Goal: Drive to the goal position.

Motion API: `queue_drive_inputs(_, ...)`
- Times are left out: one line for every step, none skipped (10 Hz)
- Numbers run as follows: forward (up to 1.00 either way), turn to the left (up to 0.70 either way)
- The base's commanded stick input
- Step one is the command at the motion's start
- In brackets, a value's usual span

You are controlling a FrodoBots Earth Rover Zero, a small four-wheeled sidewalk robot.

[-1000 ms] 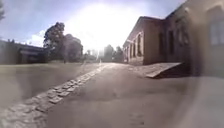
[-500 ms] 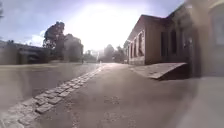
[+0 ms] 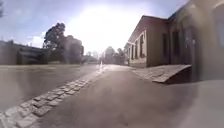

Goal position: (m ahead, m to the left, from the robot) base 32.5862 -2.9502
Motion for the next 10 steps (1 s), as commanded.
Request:
queue_drive_inputs(0.70,-0.14)
queue_drive_inputs(0.70,-0.14)
queue_drive_inputs(0.70,-0.14)
queue_drive_inputs(0.70,-0.13)
queue_drive_inputs(0.70,-0.13)
queue_drive_inputs(0.70,-0.13)
queue_drive_inputs(0.70,-0.13)
queue_drive_inputs(0.70,-0.12)
queue_drive_inputs(0.70,-0.12)
queue_drive_inputs(0.70,-0.12)
